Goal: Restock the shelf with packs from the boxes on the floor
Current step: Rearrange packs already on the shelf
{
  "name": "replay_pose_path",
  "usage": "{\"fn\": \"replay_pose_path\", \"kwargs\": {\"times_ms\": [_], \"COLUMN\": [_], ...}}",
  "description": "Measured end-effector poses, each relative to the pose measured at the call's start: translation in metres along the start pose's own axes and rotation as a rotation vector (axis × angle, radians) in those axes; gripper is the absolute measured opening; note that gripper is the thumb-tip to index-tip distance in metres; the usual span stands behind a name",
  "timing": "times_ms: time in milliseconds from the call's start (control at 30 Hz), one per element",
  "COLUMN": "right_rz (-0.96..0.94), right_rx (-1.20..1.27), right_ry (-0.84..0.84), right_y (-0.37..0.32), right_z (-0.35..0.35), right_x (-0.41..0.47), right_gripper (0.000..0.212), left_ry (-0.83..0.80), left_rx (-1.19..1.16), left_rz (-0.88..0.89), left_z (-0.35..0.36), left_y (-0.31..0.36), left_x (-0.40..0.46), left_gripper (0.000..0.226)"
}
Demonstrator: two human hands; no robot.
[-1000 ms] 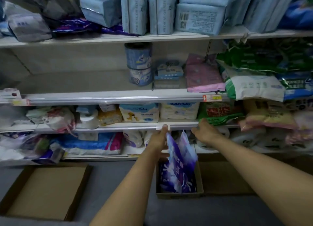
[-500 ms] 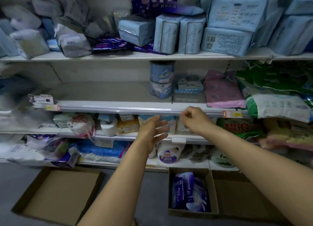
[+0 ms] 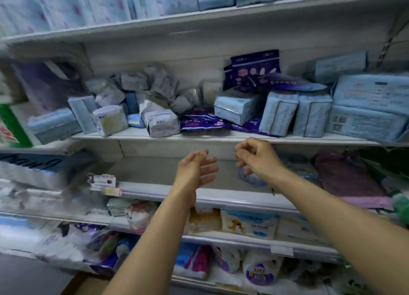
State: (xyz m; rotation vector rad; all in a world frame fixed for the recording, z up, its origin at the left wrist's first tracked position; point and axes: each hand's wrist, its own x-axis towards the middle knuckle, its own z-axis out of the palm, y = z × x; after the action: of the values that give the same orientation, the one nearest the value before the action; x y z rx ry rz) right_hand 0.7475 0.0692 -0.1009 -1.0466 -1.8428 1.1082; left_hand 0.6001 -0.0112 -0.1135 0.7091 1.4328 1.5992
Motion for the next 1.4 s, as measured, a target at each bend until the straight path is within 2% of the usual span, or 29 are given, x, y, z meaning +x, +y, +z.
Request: {"fn": "replay_pose_path", "kwargs": {"times_ms": [300,433,667,867,1033,1100,1167,1300,1400], "right_rz": [-0.183,-0.265,-0.344,-0.489,-0.64,-0.683,-0.712,-0.774,-0.76], "right_rx": [-0.032,-0.087,-0.176,-0.27,-0.549,-0.653,-0.769,-0.973,-1.058], "right_ry": [0.005,0.027,0.003,-0.037,-0.032,-0.057,-0.102,-0.189,-0.238], "right_y": [-0.068,-0.084,-0.113,-0.146,-0.178,-0.189,-0.197,-0.205,-0.203], "right_z": [0.11,0.154,0.193,0.208,0.215,0.22,0.23,0.248,0.265], "right_x": [0.091,0.123,0.173,0.232,0.275,0.293,0.312,0.344,0.37], "right_gripper": [0.02,0.011,0.019,0.021,0.036,0.041,0.053,0.076,0.096], "left_ry": [0.119,0.209,0.295,0.343,0.434,0.475,0.476,0.356,0.265], "left_rx": [0.04,0.041,0.082,0.334,0.599,0.745,0.93,1.337,1.449], "left_rz": [0.193,0.233,0.336,0.515,0.688,0.682,0.597,0.366,0.292], "left_z": [-0.114,-0.165,-0.21,-0.222,-0.24,-0.25,-0.262,-0.281,-0.293], "left_y": [0.077,0.099,0.13,0.165,0.197,0.207,0.217,0.233,0.24], "left_x": [0.067,0.094,0.132,0.181,0.227,0.244,0.264,0.296,0.316], "left_gripper": [0.015,0.013,0.018,0.019,0.032,0.043,0.062,0.094,0.106]}}
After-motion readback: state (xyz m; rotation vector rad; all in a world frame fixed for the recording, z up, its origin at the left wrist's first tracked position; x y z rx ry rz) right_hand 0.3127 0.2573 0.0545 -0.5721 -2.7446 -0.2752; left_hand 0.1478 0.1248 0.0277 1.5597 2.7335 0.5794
